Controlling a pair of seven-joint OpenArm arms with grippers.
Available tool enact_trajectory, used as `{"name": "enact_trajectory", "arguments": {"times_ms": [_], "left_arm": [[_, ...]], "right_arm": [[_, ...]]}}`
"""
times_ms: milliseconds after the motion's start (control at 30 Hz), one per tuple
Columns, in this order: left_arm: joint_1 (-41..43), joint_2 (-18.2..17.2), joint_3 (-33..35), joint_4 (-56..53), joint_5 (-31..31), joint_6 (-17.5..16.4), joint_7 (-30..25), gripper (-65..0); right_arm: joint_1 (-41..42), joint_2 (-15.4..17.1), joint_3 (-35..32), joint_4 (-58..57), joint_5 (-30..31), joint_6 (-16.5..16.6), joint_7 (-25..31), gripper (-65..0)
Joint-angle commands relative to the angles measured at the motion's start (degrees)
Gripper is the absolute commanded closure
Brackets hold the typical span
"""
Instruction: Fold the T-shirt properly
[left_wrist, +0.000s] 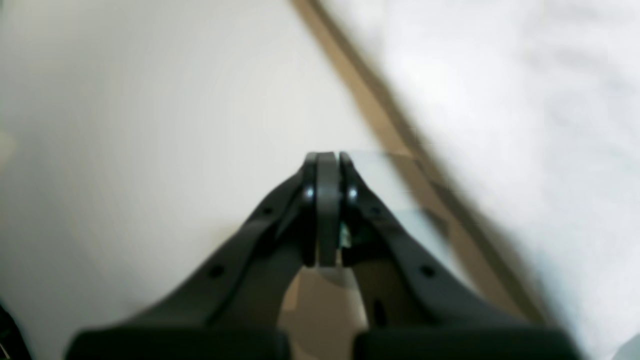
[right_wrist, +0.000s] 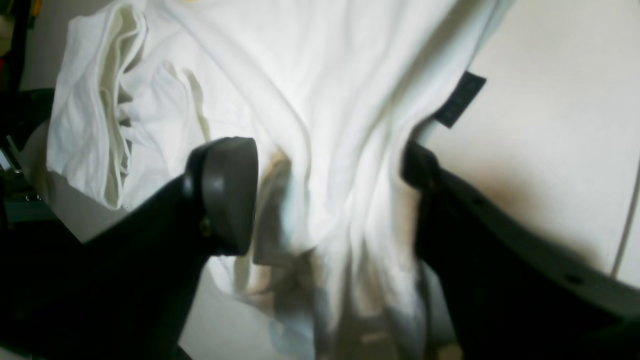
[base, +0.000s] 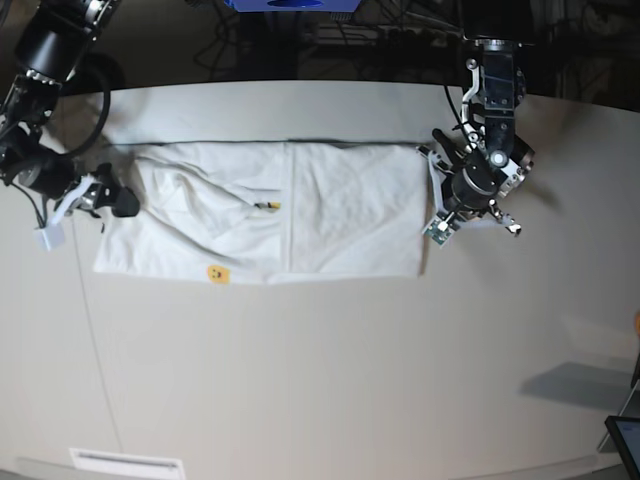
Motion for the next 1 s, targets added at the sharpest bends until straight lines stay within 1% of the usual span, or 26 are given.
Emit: {"name": "enact_trajectory", "arguments": {"times_ms": [0, 200, 233, 267, 300, 333, 433, 467, 533, 600, 667, 800, 900, 967], "left_arm": [[-0.7, -0.4, -0.2, 0.8, 0.1, 0.2, -0.5, 0.0], [-0.7, -0.4, -0.1, 0.8, 0.1, 0.2, -0.5, 0.0], [-0.7, -0.4, -0.1, 0.8, 0.1, 0.2, -0.5, 0.0], [-0.7, -0.4, -0.1, 0.8, 0.1, 0.2, -0.5, 0.0], [-0.7, -0.4, -0.1, 0.8, 0.1, 0.2, -0.5, 0.0], [-0.7, -0.3, -0.1, 0.8, 0.1, 0.2, -0.5, 0.0], [-0.7, -0.2, -0.1, 0.7, 0.1, 0.2, -0.5, 0.0], [-0.7, -0.2, -0.1, 0.7, 0.1, 0.2, -0.5, 0.0], [-0.7, -0.2, -0.1, 0.7, 0.1, 0.2, -0.5, 0.0], [-0.7, -0.2, -0.1, 0.7, 0.1, 0.2, -0.5, 0.0], [-0.7, -0.2, -0.1, 0.7, 0.1, 0.2, -0.5, 0.0], [-0.6, -0.1, 0.0, 0.4, 0.1, 0.2, -0.5, 0.0], [-0.6, 1.3, 0.0, -0.8, 0.1, 0.2, -0.5, 0.0], [-0.6, 1.4, 0.5, -1.4, 0.1, 0.2, -0.5, 0.0]], "right_arm": [[-0.7, 0.1, -0.4, -0.4, -4.5, -1.0, -4.9, -36.3], [-0.7, 0.1, -0.4, -0.4, -4.2, -1.0, -4.9, -35.8], [-0.7, 0.1, -0.4, -0.4, -4.2, -1.0, -4.8, -34.8], [-0.7, 0.1, -0.4, -0.4, -4.2, -1.0, -4.8, -32.5], [-0.7, 0.1, -0.4, -0.4, -4.2, -1.0, -4.8, -28.1], [-0.6, 0.1, -0.4, -0.4, -4.2, -1.0, -4.8, -22.2], [-0.5, 0.1, -0.4, -0.4, -4.2, -1.0, -4.8, -1.5], [-0.4, 0.1, -0.4, -0.4, -4.2, -1.0, -4.8, 0.0], [-0.4, 0.1, -0.4, -0.4, -4.3, -1.0, -4.8, -1.7], [-0.4, 0.1, -0.4, -0.4, -4.5, -1.0, -4.8, 0.0], [-0.4, 0.1, -0.5, 0.1, -4.6, -1.0, -4.8, 0.0], [-1.1, 0.1, -0.5, 6.9, -4.6, -1.0, -4.8, -0.1], [-1.6, 0.1, -0.5, 11.2, -4.2, -1.0, -4.8, -0.1], [-2.0, 0.1, -0.5, 13.1, -4.2, -2.6, -4.8, -0.1]]}}
